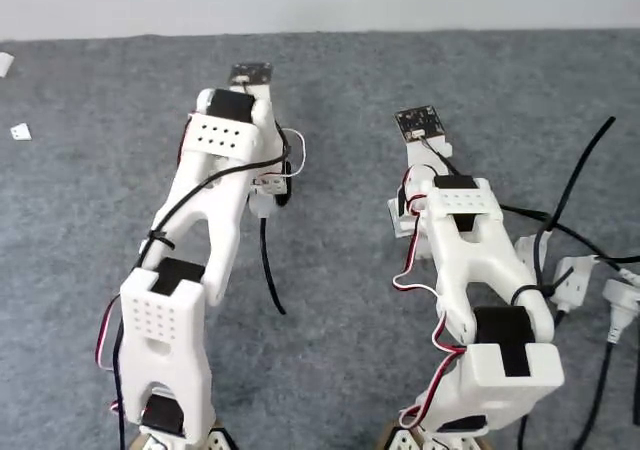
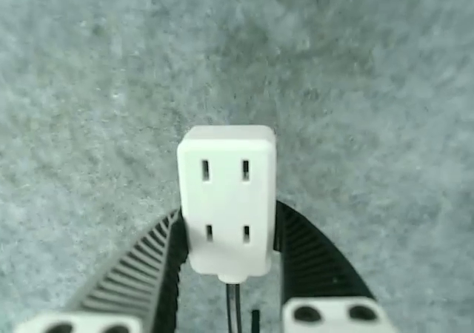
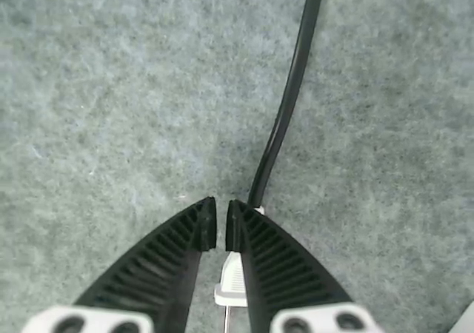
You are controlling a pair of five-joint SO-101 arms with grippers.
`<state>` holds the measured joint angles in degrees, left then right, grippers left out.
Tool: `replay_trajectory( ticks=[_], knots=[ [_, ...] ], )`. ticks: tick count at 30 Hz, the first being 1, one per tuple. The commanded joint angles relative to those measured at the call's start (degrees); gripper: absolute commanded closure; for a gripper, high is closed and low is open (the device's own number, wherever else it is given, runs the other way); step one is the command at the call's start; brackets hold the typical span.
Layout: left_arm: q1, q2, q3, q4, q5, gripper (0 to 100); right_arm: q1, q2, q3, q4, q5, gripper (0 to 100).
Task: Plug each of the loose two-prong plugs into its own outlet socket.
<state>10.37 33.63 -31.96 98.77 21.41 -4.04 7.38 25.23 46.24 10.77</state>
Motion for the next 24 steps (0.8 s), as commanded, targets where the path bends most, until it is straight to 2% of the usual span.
replay_trajectory(
  ticks=[1, 10, 18, 24],
  knots=[
    [-0.62, -6.07, -0.13, 1.85, 3.34, 99, -0.84, -0.22, -2.11, -1.01, 0.62, 96.5],
    [3.87, -14.33, 12.53, 1.93, 3.52, 99, -1.01, -0.13, -2.11, -1.01, 0.62, 96.5],
    [3.87, -24.62, 16.84, 2.02, 3.43, 99, -1.36, 1.63, -3.25, -0.48, 0.70, 96.5],
    [3.52, -29.01, 19.91, 2.02, 0.62, 99, -1.27, 3.82, -6.07, 1.63, 0.70, 96.5]
  ],
)
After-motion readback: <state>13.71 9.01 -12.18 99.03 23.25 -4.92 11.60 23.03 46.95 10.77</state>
